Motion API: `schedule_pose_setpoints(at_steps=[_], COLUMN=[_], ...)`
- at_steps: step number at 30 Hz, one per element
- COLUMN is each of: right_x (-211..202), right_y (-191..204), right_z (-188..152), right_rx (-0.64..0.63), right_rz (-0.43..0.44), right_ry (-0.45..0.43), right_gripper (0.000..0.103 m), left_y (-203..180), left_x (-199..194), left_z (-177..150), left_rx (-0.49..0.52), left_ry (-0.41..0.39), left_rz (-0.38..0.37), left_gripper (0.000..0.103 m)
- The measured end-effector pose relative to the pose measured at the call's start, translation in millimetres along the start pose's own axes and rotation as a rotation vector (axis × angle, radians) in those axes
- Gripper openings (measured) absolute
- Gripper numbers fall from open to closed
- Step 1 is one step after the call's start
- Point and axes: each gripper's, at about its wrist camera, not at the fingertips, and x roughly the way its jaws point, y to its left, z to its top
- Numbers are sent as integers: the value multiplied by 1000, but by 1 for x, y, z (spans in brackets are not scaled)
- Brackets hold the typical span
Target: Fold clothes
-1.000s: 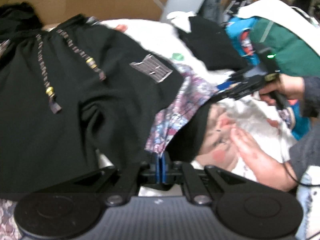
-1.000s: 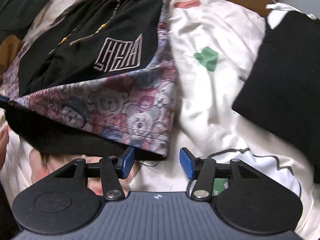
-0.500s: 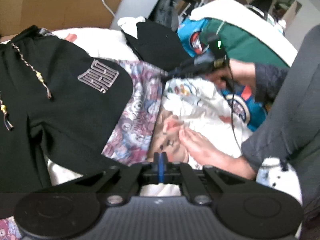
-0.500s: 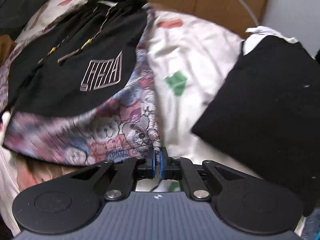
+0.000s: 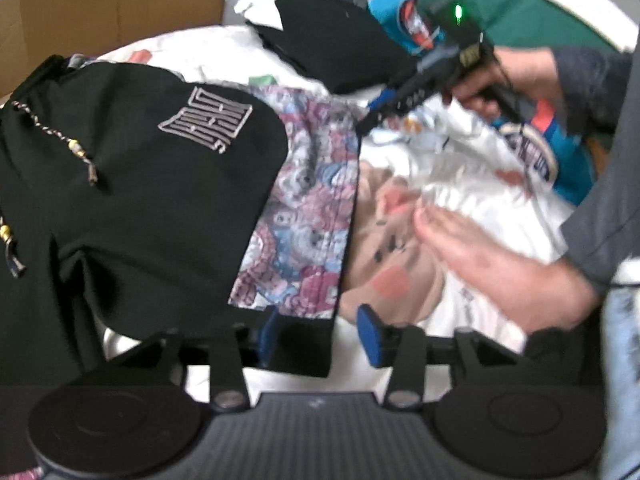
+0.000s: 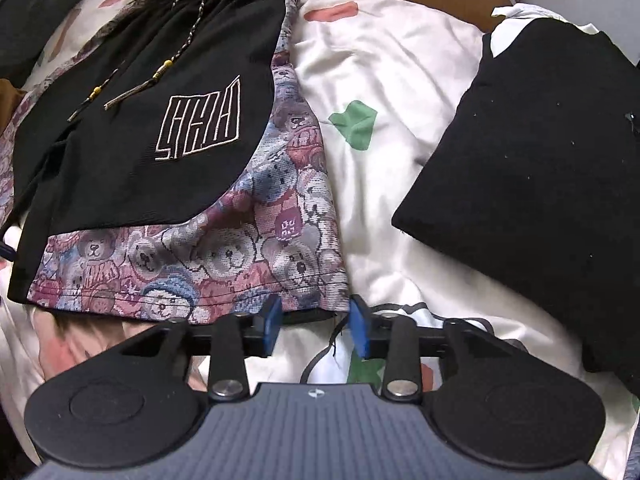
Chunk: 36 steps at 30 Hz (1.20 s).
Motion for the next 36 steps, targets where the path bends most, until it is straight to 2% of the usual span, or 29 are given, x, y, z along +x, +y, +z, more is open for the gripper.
schedule_pose_setpoints(at_steps=[1,2,3,5,6,8,10,15,19,21,24,25,26,30,36], right_x=[2,5,7,11,11,10,4,-3,9,7,-5,-9,-13,-28,-9], right_y=[-1,-3,-5,-9,-10,-13,-16,-13,-8,-9,-11,-12,-13,-28,-42], right_z=[0,-1,-1,-1,-1,-1,-1,-6,-8,-6,0,1,3,16,27], right_rx=[5,13,21,35,37,38,31,9,0,19,14,15,16,98,157], right_rz=[6,13,21,35,37,42,52,84,62,80,144,163,181,223,173], right_ry=[-3,-8,-12,-21,-25,-32,-32,-24,36,48,30,18,5,-57,-53], right_gripper=[41,41,41,38,34,16,7,7,10,11,28,37,43,44,44], left_y=[0,1,3,11,13,20,22,23,30,31,37,39,42,50,70], left_x=[5,7,9,6,4,-8,-20,-36,-21,-18,-25,-28,-33,-48,-50], left_z=[-2,-3,-5,-7,-8,-9,-11,-17,-25,-25,-22,-22,-21,-17,7], left_rx=[13,11,7,-47,-57,-81,-100,-88,-131,-126,-127,-131,-136,-151,-171], left_ry=[19,30,41,30,26,10,-1,9,68,92,112,114,103,44,-101], left_rz=[5,4,2,-16,-21,-39,-57,-76,-88,-87,-120,-135,-144,-158,34], left_gripper=[43,22,14,8,6,5,5,4,5,5,7,7,10,15,16])
